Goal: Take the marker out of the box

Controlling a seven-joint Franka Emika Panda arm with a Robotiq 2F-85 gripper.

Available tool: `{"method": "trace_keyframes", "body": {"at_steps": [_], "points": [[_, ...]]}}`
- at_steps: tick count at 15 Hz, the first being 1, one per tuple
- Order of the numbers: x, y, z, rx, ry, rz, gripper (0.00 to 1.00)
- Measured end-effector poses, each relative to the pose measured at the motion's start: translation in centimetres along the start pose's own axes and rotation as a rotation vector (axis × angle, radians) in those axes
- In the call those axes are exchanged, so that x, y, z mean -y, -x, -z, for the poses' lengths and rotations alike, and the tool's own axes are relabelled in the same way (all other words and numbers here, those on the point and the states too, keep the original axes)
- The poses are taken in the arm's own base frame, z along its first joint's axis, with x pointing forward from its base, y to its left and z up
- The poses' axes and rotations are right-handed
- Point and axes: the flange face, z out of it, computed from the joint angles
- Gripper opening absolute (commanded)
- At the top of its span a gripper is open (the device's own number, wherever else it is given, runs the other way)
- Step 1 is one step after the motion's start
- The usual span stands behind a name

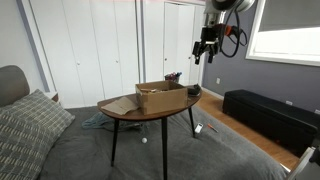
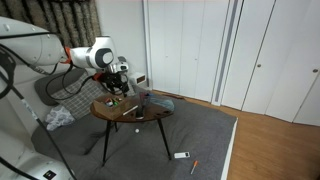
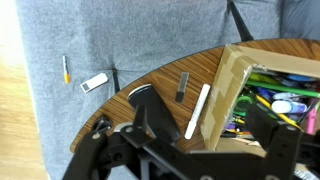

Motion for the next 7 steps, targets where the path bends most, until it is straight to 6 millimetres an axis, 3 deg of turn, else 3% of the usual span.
{"method": "trace_keyframes", "body": {"at_steps": [3, 7], "points": [[0.1, 2.2, 1.6, -0.014, -0.002, 0.047, 1.00], [0.0, 3.2, 1.7, -0.017, -0.002, 0.059, 1.00]]}}
